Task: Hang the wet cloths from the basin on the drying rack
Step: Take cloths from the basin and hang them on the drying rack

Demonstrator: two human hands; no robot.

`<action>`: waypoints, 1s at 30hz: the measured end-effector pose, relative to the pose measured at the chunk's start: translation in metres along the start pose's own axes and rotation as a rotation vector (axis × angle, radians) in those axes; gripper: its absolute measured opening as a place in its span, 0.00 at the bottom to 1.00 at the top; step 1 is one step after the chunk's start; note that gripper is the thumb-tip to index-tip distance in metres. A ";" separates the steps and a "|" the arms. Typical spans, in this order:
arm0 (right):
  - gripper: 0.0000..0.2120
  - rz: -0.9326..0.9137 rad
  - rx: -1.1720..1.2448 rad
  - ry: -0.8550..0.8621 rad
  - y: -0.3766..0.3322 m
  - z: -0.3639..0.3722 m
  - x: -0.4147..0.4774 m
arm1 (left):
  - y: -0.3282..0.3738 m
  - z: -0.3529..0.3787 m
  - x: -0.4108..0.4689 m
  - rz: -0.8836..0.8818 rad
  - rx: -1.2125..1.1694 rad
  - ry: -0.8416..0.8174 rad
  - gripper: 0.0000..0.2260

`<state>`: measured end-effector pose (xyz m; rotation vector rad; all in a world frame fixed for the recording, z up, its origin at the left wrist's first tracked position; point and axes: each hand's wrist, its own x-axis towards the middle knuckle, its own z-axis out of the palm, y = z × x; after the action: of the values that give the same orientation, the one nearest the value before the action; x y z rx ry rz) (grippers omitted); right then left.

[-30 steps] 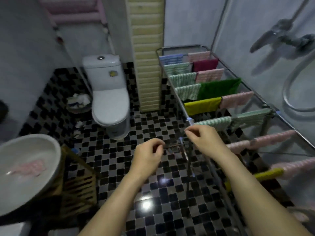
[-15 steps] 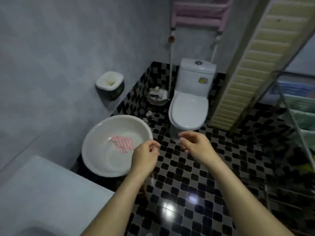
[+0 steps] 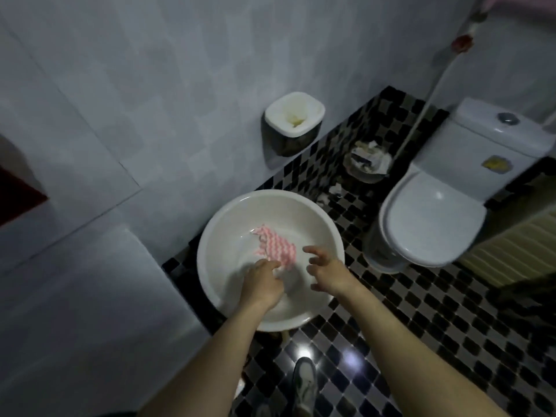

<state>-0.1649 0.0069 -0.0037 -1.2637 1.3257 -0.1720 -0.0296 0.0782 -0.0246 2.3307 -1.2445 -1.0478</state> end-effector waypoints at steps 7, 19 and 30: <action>0.24 0.114 -0.024 -0.107 0.017 0.012 0.083 | 0.006 0.027 0.071 -0.052 0.090 -0.034 0.14; 0.25 0.225 0.344 -0.272 0.025 0.019 0.115 | 0.001 0.029 0.092 -0.234 -0.655 0.072 0.13; 0.04 -0.170 0.121 -0.115 -0.047 -0.006 0.042 | 0.013 -0.037 0.044 0.063 -0.762 0.042 0.11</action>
<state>-0.1302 -0.0451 0.0075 -1.2635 1.0938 -0.2902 0.0053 0.0319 -0.0117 1.7007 -0.7081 -1.1761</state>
